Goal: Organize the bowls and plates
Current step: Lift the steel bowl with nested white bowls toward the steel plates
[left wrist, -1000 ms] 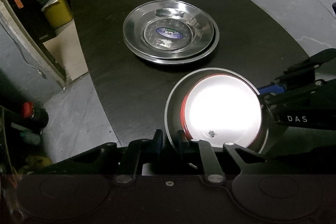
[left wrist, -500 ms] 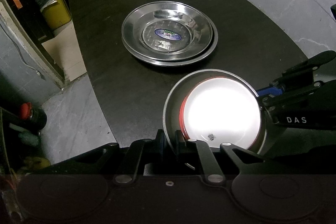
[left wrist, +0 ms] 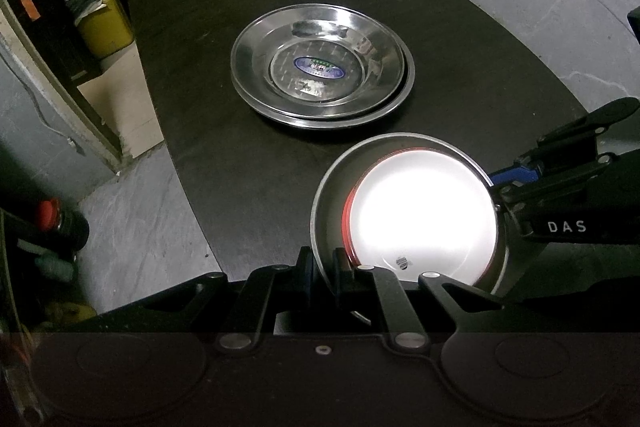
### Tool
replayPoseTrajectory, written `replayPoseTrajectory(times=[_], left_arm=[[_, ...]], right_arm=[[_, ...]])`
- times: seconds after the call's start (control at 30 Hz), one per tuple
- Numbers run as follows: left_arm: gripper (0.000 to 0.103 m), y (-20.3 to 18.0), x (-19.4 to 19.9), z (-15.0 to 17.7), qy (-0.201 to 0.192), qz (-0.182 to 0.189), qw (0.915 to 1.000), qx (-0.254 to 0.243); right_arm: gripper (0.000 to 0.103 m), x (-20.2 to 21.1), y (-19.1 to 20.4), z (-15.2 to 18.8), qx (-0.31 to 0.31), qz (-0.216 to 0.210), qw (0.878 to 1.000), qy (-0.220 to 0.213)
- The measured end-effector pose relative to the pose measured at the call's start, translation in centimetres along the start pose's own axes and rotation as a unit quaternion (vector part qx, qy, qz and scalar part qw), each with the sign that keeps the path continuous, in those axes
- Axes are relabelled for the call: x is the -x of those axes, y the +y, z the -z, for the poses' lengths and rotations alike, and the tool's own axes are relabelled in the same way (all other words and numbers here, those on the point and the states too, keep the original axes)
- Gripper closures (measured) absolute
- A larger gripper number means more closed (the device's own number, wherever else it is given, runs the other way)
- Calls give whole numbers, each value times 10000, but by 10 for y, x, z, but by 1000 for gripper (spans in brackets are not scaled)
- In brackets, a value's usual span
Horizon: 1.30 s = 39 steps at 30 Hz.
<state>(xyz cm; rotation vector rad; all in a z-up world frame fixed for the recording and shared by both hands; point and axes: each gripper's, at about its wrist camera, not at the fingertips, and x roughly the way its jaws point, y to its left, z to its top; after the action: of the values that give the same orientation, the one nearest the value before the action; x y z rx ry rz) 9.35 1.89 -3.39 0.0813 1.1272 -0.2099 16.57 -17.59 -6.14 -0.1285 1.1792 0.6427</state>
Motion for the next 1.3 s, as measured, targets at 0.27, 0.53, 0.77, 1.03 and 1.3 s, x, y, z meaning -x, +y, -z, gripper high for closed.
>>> replayPoseTrajectory(times=[0.27,0.53,0.77,1.03,1.3], left_arm=[[94,6,-1,-1,-47,78,10000,19],[95,14,-6,-5,-22,268,9996,57],[96,18,-9,-12,73,349,9994,31],[97,36,-14,-21,129,633,9972,370],[100,50,-20,-30,191,866,9950,463]], right_arm=[[86,-3,-4,-1,-246,-147,9995,117],[88,-7,-11,-2,-590,-258,9977,199],[89,-12,-28,-3,-1373,-579,9883,334],[89,-20,-44,1,-2284,-955,9677,472],[89,-24,-44,4,-2835,-990,9529,432]])
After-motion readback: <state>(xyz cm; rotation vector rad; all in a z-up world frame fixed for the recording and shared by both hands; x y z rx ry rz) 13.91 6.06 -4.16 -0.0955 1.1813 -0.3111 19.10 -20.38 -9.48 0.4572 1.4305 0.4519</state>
